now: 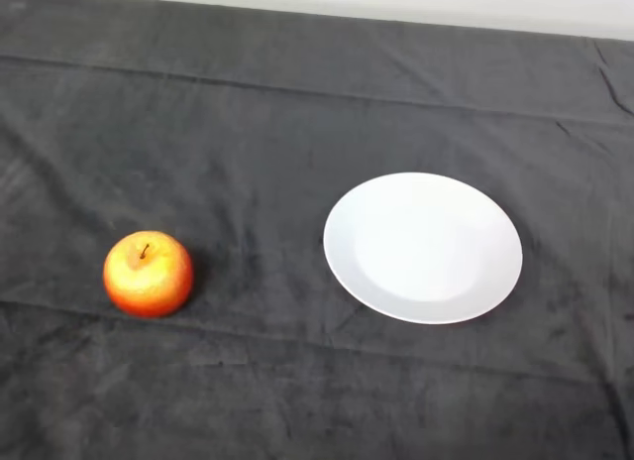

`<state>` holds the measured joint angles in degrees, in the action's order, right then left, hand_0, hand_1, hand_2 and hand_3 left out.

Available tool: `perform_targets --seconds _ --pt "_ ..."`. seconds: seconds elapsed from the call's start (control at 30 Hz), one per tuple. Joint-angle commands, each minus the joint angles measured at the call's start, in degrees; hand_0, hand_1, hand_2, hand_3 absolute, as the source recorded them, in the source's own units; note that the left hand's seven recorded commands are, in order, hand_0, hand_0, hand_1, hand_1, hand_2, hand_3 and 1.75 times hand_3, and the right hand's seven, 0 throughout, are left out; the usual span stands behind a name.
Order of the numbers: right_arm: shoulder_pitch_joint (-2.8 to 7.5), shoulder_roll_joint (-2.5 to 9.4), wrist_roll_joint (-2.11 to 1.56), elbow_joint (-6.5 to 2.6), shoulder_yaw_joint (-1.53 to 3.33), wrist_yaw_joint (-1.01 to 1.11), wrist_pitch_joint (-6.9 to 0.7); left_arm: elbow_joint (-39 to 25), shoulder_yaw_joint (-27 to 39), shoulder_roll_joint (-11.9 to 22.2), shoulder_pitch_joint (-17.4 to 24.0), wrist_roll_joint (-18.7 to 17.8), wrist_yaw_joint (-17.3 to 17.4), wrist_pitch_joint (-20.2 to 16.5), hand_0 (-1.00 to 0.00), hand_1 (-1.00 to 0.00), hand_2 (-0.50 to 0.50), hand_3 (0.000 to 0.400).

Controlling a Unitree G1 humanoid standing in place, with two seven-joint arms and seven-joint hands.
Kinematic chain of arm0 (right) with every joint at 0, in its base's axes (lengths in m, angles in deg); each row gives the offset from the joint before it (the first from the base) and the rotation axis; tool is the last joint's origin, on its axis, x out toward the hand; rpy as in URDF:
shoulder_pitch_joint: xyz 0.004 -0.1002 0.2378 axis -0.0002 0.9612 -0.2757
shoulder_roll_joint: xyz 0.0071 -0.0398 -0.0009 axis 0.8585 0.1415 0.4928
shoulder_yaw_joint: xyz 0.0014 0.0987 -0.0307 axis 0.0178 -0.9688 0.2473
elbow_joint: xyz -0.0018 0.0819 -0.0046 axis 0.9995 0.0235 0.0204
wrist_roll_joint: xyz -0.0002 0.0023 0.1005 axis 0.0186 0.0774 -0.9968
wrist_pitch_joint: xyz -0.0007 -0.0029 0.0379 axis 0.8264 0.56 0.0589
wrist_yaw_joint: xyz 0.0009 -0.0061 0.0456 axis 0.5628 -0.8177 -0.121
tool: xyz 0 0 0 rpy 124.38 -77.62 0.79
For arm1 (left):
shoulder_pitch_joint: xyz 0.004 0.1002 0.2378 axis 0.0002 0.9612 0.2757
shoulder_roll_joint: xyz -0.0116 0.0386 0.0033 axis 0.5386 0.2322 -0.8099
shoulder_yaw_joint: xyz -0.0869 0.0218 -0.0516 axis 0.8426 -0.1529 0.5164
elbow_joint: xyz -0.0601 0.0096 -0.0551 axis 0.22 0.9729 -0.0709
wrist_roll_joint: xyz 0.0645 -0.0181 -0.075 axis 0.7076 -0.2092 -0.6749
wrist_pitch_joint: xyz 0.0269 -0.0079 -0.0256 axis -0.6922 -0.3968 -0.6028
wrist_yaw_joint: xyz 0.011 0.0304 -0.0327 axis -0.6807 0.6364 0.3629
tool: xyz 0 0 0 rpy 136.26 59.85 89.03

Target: Move the apple to the plate

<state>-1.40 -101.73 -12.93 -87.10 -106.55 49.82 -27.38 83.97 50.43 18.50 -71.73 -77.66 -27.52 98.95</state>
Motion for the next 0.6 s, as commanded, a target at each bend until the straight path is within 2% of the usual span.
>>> perform_targets --seconds 0.03,0.13,0.6 --pt "-0.31 -1.43 0.28 -0.80 -0.85 0.04 0.29 -1.81 -1.82 -0.99 -1.65 2.89 -2.39 1.24 0.00 0.00 0.00 0.000" --pt "-0.31 -1.42 0.28 -0.79 -0.85 0.04 0.29 -3.93 -4.06 -3.09 -2.56 5.27 -3.85 2.16 0.00 0.00 0.00 0.000" --pt "-0.24 -1.34 0.29 -0.60 -0.82 -0.05 0.30 -11.18 -10.31 -7.05 -1.79 10.97 -1.15 5.98 0.00 0.00 0.00 0.000"
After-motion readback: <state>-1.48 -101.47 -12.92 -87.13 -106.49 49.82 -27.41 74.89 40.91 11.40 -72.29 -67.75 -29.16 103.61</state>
